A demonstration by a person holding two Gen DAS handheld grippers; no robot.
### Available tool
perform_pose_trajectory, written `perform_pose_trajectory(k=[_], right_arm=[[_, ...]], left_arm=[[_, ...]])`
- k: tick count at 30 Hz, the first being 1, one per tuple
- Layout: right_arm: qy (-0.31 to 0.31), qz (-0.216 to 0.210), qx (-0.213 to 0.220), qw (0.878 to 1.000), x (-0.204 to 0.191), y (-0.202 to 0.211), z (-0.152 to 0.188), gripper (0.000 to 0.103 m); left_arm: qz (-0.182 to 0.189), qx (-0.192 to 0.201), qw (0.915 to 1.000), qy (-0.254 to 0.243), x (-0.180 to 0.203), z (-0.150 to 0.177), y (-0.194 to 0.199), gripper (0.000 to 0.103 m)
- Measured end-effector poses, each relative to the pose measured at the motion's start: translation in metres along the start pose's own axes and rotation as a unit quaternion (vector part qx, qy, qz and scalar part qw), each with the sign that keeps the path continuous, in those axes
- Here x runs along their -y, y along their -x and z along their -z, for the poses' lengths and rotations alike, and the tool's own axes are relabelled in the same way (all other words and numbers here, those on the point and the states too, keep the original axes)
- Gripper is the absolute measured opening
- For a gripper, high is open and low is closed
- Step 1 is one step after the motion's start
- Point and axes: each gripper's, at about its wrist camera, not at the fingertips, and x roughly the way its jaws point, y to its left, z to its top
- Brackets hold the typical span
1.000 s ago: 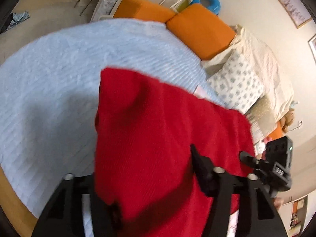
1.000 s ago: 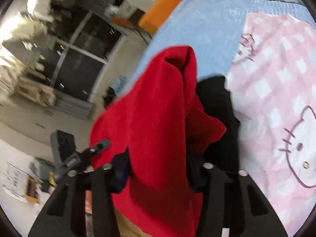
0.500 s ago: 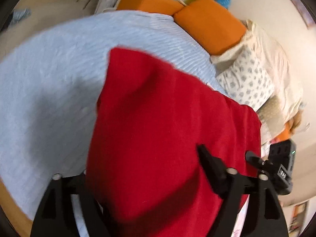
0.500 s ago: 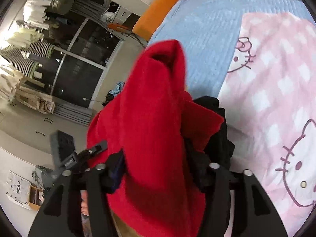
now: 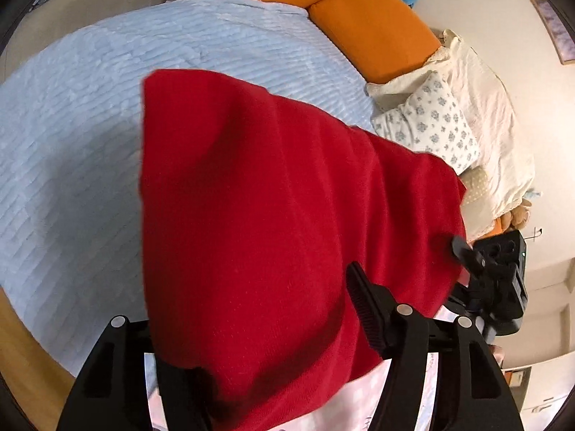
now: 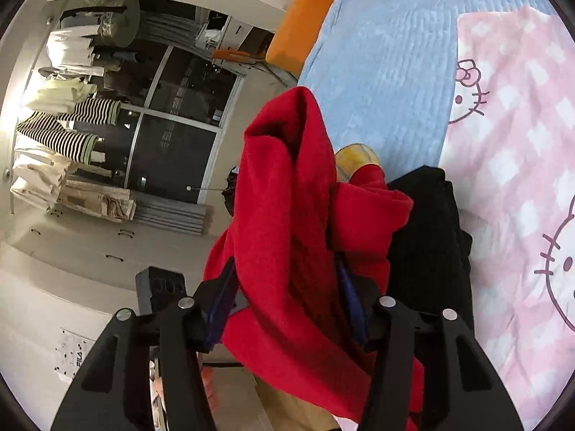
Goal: Fold large clothes
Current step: 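Lower the cardigan with both grippers onto the folded black clothes, then open both grippers and smooth the cardigan flat on the stack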
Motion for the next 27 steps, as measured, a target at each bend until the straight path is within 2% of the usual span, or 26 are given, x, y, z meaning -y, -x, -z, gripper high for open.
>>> perform_pose_trajectory(k=[2, 4, 6, 8, 9, 12, 15, 16, 18, 19, 20, 22, 24, 25, 26, 27], right_arm=[[0.001, 0.014, 0.005, 1.000, 0.012, -0.002, 0.003, 0.053], [0.007, 0.028, 0.015, 0.999, 0.026, -0.006, 0.007, 0.053], [0.019, 0.051, 0.027, 0.998, 0.040, -0.007, 0.012, 0.059], [0.025, 0.063, 0.029, 0.997, 0.052, -0.005, 0.015, 0.076], [0.032, 0.070, 0.029, 0.997, 0.053, -0.002, 0.014, 0.078], [0.090, 0.115, 0.054, 0.988, 0.033, 0.019, 0.014, 0.079], [0.178, 0.143, 0.122, 0.966, -0.010, 0.046, 0.016, 0.078], [0.211, 0.140, 0.139, 0.957, -0.029, 0.050, 0.015, 0.076], [0.254, 0.142, 0.146, 0.946, -0.057, 0.044, 0.014, 0.060], [0.263, 0.140, 0.140, 0.944, -0.066, 0.037, 0.010, 0.046], [0.255, 0.129, 0.122, 0.950, -0.071, 0.026, 0.003, 0.033], [0.230, 0.143, 0.114, 0.956, -0.069, 0.009, -0.010, 0.033], [0.223, 0.171, 0.114, 0.953, -0.059, -0.007, -0.019, 0.033], [0.216, 0.183, 0.109, 0.953, -0.052, -0.015, -0.020, 0.033], [0.207, 0.194, 0.093, 0.954, -0.038, -0.024, -0.022, 0.027], [0.200, 0.206, 0.088, 0.954, -0.025, -0.031, -0.022, 0.026]], left_arm=[[-0.010, 0.009, 0.9999, 0.004, -0.015, -0.004, -0.003, 0.067], [0.004, 0.012, 0.9997, 0.020, -0.036, -0.008, -0.011, 0.069], [0.018, 0.016, 0.9995, 0.022, -0.049, -0.011, -0.016, 0.082], [0.020, 0.015, 0.9997, 0.008, -0.052, -0.011, -0.018, 0.090], [0.023, 0.020, 0.9995, -0.002, -0.051, -0.009, -0.013, 0.090], [0.021, 0.045, 0.9986, -0.017, -0.047, -0.004, 0.016, 0.091], [0.029, 0.101, 0.9940, -0.031, -0.036, 0.000, 0.066, 0.094], [0.041, 0.116, 0.9914, -0.043, -0.027, -0.001, 0.079, 0.094], [0.037, 0.127, 0.9885, -0.073, -0.006, -0.006, 0.087, 0.095], [0.021, 0.136, 0.9856, -0.098, 0.011, -0.010, 0.084, 0.095], [0.012, 0.139, 0.9835, -0.115, 0.022, -0.012, 0.080, 0.095], [-0.014, 0.132, 0.9801, -0.148, 0.042, -0.020, 0.058, 0.095], [-0.066, 0.112, 0.9784, -0.161, 0.048, -0.031, 0.025, 0.095], [-0.085, 0.104, 0.9781, -0.159, 0.046, -0.035, 0.014, 0.095], [-0.104, 0.089, 0.9794, -0.149, 0.037, -0.043, -0.004, 0.095], [-0.116, 0.077, 0.9808, -0.136, 0.025, -0.051, -0.020, 0.094]])
